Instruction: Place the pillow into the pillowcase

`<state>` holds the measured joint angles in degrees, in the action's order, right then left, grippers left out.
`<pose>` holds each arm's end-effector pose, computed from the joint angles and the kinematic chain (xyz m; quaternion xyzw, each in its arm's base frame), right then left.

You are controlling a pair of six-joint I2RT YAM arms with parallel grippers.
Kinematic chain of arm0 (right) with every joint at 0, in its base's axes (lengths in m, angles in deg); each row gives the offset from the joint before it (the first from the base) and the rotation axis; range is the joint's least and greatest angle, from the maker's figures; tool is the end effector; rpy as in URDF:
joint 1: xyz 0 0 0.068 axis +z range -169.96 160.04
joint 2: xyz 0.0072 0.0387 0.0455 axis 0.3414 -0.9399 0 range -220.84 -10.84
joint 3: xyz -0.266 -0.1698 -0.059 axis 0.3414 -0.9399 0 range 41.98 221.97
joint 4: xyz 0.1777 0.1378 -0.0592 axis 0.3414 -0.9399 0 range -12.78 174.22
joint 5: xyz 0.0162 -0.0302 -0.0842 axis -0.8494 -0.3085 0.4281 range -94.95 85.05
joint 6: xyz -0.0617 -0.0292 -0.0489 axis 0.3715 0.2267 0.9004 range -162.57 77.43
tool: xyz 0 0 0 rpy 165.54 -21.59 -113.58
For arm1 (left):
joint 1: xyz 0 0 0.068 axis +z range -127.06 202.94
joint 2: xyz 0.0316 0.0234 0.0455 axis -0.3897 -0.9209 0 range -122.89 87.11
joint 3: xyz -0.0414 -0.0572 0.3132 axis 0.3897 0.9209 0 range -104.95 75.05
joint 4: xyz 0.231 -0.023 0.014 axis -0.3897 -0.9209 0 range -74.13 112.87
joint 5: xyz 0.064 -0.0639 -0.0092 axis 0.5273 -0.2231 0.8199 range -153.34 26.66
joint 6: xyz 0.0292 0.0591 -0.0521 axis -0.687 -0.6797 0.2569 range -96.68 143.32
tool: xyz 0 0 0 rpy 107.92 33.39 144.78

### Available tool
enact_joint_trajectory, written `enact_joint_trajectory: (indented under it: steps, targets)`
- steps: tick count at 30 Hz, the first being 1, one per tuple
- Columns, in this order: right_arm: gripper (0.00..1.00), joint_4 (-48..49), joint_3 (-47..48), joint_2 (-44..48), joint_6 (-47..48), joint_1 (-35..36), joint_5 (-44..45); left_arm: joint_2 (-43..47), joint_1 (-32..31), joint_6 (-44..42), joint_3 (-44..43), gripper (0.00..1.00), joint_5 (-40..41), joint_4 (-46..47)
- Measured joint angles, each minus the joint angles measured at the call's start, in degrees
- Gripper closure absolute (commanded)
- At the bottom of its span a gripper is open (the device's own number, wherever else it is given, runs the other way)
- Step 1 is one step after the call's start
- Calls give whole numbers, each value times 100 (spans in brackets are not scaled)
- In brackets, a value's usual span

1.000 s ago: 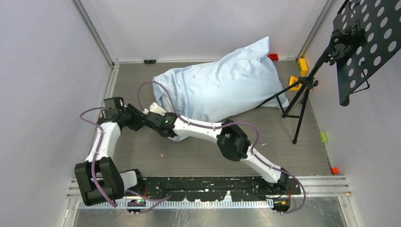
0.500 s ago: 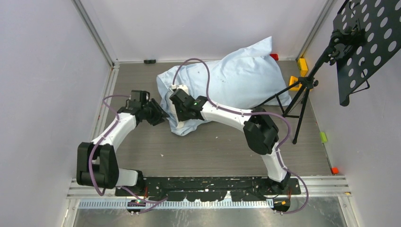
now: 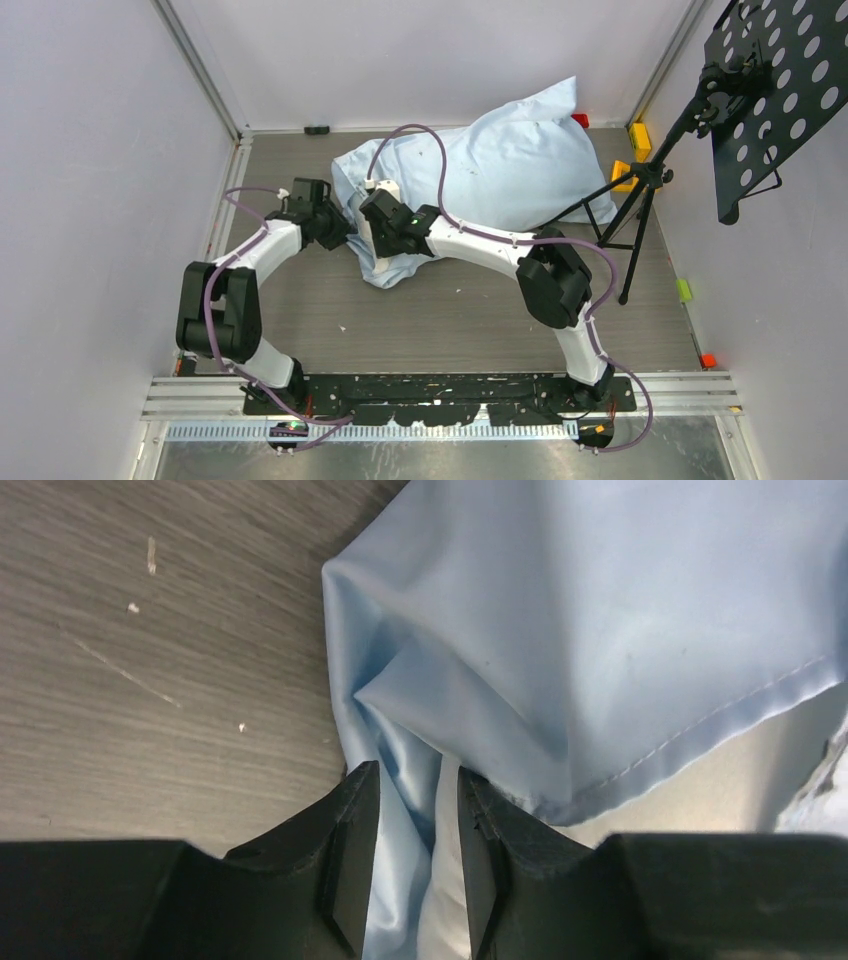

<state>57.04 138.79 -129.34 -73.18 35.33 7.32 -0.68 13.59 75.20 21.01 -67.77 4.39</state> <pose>0.2898 0.3910 0.2560 -0.1623 0.9174 0.1648 0.3239 0.3043 -0.0558 0.2414 -0.3313 0.8856 -0.1962 0.2598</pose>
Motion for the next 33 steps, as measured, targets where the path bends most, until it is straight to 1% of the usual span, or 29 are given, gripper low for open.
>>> enact_joint_trajectory:
  steps: [3,5,8,16,20,22,26,28,29,33]
  targets:
    - [100,0,0,0,2,0,2,-127,-39,-35,-33,62,109,151]
    - [100,0,0,0,2,0,2,-232,-72,-105,-39,57,214,214]
    - [100,-2,0,15,7,0,4,-361,-153,-227,-39,56,452,256]
    - [100,-26,0,162,26,0,7,-396,-367,-610,-39,65,929,656]
    - [100,-26,-2,188,28,0,4,-474,-376,-791,-39,65,1073,981]
    - [100,-28,-4,188,31,0,4,-522,-376,-890,-39,63,1104,1130]
    - [100,-28,-9,188,28,2,2,-796,-376,-1086,-39,63,1145,1427]
    - [100,-31,-9,188,28,4,2,-953,-376,-1174,-37,65,1156,1499]
    - [100,-31,-9,188,28,4,4,-1008,-376,-1191,-35,68,1156,1534]
    - [100,-35,-7,188,39,4,7,-1108,-378,-1207,-2,87,1154,1716]
